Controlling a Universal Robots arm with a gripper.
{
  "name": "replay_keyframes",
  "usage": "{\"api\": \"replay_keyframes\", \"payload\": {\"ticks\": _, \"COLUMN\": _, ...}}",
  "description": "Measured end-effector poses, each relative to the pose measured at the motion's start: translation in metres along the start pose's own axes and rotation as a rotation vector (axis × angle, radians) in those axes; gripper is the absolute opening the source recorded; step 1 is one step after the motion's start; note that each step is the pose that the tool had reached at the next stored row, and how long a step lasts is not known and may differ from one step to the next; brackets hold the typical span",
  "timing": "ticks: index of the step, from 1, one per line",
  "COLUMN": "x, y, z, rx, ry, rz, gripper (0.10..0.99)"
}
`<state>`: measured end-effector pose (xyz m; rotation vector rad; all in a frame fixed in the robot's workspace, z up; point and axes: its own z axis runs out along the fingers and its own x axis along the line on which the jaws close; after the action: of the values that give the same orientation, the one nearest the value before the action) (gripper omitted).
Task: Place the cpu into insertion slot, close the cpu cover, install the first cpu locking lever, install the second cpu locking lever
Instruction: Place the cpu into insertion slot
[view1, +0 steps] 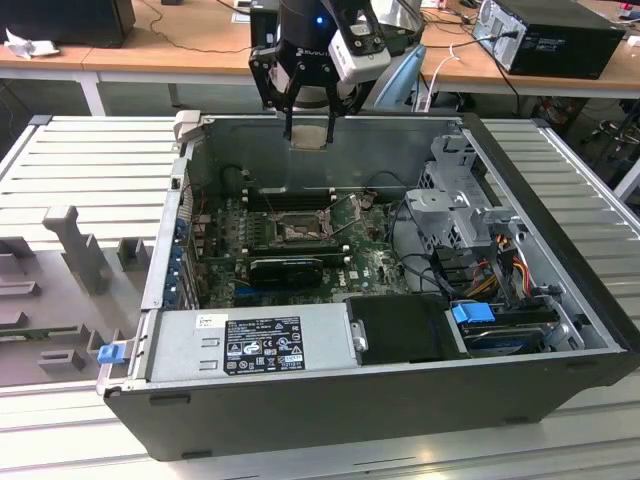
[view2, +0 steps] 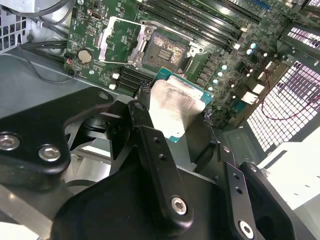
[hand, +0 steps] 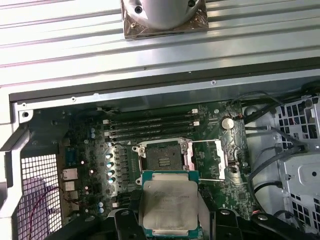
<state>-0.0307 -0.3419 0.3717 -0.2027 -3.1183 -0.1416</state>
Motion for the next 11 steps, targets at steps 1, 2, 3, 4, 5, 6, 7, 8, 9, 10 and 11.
{"api": "replay_keyframes", "payload": {"ticks": 1, "x": 0.0000, "y": 0.0000, "z": 0.0000, "rx": 0.000, "ry": -0.0002, "rz": 0.002, "gripper": 0.529}}
{"api": "replay_keyframes", "payload": {"ticks": 2, "x": 0.0000, "y": 0.0000, "z": 0.0000, "rx": 0.000, "ry": -0.0004, "rz": 0.005, "gripper": 0.529}}
{"api": "replay_keyframes", "payload": {"ticks": 3, "x": 0.0000, "y": 0.0000, "z": 0.0000, "rx": 0.000, "ry": -0.0006, "rz": 0.007, "gripper": 0.529}}
{"api": "replay_keyframes", "payload": {"ticks": 4, "x": 0.0000, "y": 0.0000, "z": 0.0000, "rx": 0.000, "ry": -0.0009, "rz": 0.010, "gripper": 0.529}}
{"api": "replay_keyframes", "payload": {"ticks": 5, "x": 0.0000, "y": 0.0000, "z": 0.0000, "rx": 0.000, "ry": -0.0011, "rz": 0.012, "gripper": 0.529}}
{"api": "replay_keyframes", "payload": {"ticks": 6, "x": 0.0000, "y": 0.0000, "z": 0.0000, "rx": 0.000, "ry": -0.0014, "rz": 0.015, "gripper": 0.529}}
{"api": "replay_keyframes", "payload": {"ticks": 7, "x": 0.0000, "y": 0.0000, "z": 0.0000, "rx": 0.000, "ry": -0.0015, "rz": 0.018, "gripper": 0.529}}
{"api": "replay_keyframes", "payload": {"ticks": 8, "x": 0.0000, "y": 0.0000, "z": 0.0000, "rx": 0.000, "ry": -0.0018, "rz": 0.021, "gripper": 0.529}}
{"api": "replay_keyframes", "payload": {"ticks": 9, "x": 0.0000, "y": 0.0000, "z": 0.0000, "rx": 0.000, "ry": -0.0020, "rz": 0.023, "gripper": 0.529}}
{"api": "replay_keyframes", "payload": {"ticks": 10, "x": 0.0000, "y": 0.0000, "z": 0.0000, "rx": -0.001, "ry": -0.0023, "rz": 0.026, "gripper": 0.529}}
{"api": "replay_keyframes", "payload": {"ticks": 11, "x": 0.0000, "y": 0.0000, "z": 0.0000, "rx": -0.001, "ry": -0.0025, "rz": 0.028, "gripper": 0.529}}
